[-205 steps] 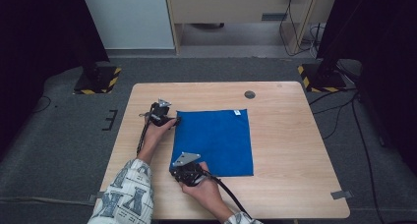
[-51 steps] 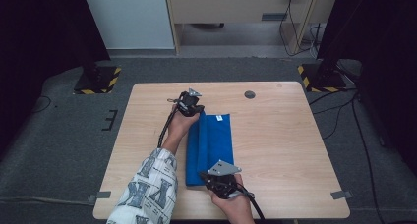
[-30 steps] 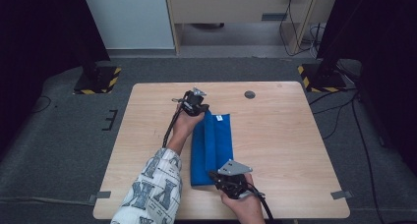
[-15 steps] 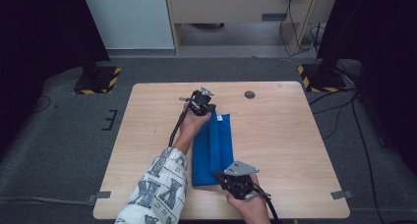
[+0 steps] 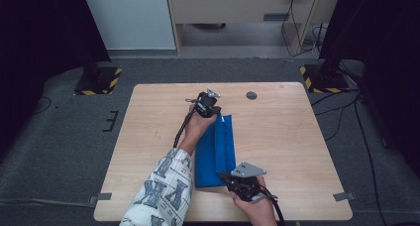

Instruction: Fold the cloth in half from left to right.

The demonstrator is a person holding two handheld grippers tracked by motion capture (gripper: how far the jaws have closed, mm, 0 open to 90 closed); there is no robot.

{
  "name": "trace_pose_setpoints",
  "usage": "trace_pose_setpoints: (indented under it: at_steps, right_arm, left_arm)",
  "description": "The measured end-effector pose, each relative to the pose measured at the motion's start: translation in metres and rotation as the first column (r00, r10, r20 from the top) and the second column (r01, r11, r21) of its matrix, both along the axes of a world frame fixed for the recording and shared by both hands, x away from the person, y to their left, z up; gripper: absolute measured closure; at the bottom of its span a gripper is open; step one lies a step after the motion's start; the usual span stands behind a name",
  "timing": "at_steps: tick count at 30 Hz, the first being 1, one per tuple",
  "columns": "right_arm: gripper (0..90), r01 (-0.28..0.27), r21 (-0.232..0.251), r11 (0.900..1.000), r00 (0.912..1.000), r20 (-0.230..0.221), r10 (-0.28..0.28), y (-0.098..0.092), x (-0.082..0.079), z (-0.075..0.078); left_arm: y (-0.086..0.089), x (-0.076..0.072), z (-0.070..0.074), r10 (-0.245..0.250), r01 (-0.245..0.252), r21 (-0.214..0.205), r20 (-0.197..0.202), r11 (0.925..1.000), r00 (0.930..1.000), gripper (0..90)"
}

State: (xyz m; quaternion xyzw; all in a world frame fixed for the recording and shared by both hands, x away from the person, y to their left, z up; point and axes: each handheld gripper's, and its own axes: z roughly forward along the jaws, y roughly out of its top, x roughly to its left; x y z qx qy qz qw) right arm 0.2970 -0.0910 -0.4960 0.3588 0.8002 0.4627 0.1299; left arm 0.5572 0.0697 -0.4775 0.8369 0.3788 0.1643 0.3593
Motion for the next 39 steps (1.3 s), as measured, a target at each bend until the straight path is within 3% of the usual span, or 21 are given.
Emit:
trace_pose_setpoints:
  at_steps: [18,25,34,36,39]
  right_arm:
    - [87.0,0.011,-0.003,0.9999,0.9997,-0.024,-0.011,-0.002,0.000,-0.008]
    - [86.9,0.013,0.029,0.9995,0.9990,-0.043,-0.012,0.000,0.001,-0.007]
    - [85.5,0.037,0.011,0.9993,0.9962,-0.079,-0.036,-0.010,0.003,-0.015]
    - [85.4,0.042,0.003,0.9991,0.9953,-0.088,-0.042,-0.012,0.003,-0.017]
    - [85.8,0.048,-0.001,0.9989,0.9943,-0.095,-0.048,-0.015,0.004,-0.019]
  left_arm:
    - [-0.004,0.003,-0.006,0.019,-0.020,-0.034,-0.012,0.9992,0.9997,89.3]
    - [-0.005,0.005,-0.008,0.015,-0.016,-0.041,-0.023,0.9991,0.9996,89.2]
    - [-0.013,0.011,-0.023,0.018,-0.020,-0.048,-0.049,0.9986,0.9987,88.8]
    - [-0.014,0.011,-0.024,0.023,-0.028,-0.075,-0.060,0.9968,0.9980,88.7]
    - [-0.016,0.011,-0.022,0.021,-0.025,-0.084,-0.055,0.9962,0.9982,88.9]
